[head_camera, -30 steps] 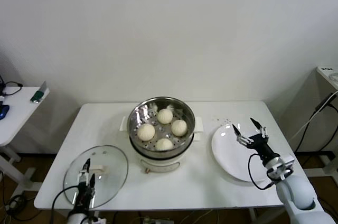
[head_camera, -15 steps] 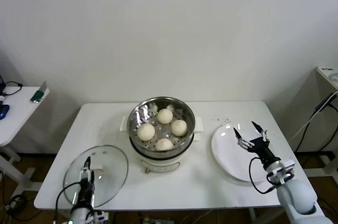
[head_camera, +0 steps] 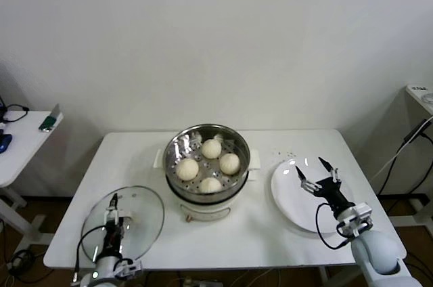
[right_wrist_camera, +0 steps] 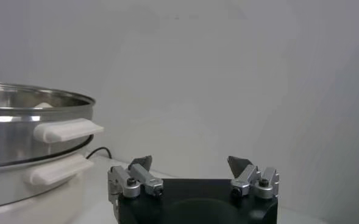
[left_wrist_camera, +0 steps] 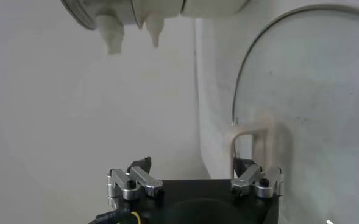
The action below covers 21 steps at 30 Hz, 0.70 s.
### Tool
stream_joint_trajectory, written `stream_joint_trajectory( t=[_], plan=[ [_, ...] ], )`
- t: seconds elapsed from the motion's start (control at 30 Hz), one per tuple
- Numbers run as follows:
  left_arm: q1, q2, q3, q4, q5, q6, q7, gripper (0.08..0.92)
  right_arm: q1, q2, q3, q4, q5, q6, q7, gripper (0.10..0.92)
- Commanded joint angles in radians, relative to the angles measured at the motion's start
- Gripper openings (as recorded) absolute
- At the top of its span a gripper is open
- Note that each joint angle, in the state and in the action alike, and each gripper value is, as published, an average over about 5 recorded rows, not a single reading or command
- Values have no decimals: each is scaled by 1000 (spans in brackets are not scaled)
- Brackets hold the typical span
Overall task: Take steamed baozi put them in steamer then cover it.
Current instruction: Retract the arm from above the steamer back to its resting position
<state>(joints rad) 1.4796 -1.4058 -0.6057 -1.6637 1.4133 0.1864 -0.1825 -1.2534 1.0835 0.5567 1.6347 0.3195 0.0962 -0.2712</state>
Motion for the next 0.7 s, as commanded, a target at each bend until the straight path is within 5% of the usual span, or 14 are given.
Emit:
stream_joint_trajectory(
  t=[0.03, 0.7],
  plan=[
    [-29, 1, 1, 40, -26, -3, -15, 811, 4, 8, -4, -5, -13, -1, -1, 823],
    [-6, 17, 1, -36, -66, -37, 3, 256, 35, 21, -6, -24, -21, -2, -1, 823]
  ],
)
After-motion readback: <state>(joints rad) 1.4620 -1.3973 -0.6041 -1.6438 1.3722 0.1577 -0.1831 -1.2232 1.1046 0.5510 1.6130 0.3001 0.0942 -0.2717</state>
